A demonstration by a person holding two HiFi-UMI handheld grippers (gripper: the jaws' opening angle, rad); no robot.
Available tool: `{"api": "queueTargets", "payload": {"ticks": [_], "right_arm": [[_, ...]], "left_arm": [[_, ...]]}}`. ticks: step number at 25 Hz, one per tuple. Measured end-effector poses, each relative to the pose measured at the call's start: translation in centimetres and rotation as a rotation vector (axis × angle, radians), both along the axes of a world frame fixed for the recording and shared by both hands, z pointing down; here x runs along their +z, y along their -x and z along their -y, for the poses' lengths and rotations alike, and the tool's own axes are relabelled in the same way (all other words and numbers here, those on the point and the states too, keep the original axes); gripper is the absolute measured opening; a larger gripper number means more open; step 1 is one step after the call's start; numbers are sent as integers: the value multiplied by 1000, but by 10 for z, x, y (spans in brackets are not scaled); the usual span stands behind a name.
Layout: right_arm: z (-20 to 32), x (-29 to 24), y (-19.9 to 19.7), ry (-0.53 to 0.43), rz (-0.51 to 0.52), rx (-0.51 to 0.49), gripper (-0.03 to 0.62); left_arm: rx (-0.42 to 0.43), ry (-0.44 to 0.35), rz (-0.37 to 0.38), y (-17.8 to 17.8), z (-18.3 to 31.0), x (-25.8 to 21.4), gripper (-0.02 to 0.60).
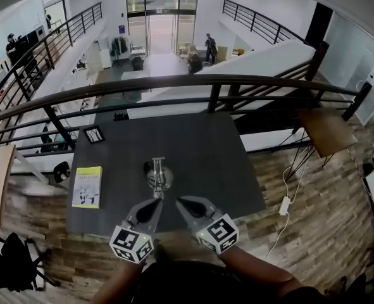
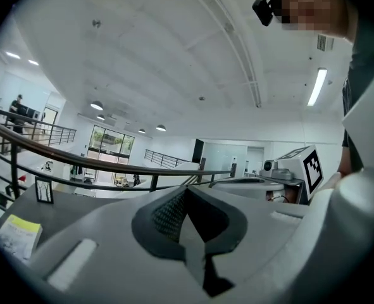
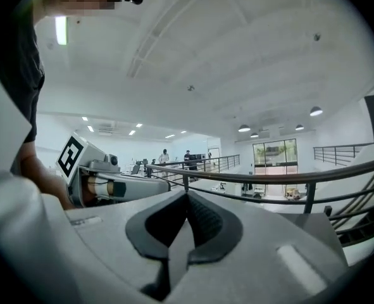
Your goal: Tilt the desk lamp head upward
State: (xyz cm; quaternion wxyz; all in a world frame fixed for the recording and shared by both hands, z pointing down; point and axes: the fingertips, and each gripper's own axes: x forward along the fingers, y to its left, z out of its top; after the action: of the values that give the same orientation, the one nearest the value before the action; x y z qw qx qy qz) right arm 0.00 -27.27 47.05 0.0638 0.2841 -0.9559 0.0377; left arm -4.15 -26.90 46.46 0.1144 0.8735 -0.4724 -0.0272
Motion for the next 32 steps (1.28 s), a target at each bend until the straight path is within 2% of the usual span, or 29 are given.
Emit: {"api": "queueTargets", "payload": {"ticks": [4, 9, 12, 17, 22, 32], "right_arm": [[-30, -1, -15, -18, 18, -69, 3], [-73, 9, -44, 1, 27, -134, 3], [-89, 6, -52, 17, 48, -157, 3], [-117, -2, -55, 6, 44, -188, 3], [-155, -12, -42, -7, 64, -191, 3], [-262, -14, 0, 16, 83, -147, 2]], "left_arm": [[-67, -29, 22, -18, -25, -3, 2], [-186, -23, 15, -24, -62, 0, 2], [-212, -15, 37, -30, -85, -6, 2], [-214, -13, 38, -44, -125, -12, 2], [-183, -17, 24, -49, -162, -12, 2], [-153, -29, 7, -15, -268, -22, 2]]}}
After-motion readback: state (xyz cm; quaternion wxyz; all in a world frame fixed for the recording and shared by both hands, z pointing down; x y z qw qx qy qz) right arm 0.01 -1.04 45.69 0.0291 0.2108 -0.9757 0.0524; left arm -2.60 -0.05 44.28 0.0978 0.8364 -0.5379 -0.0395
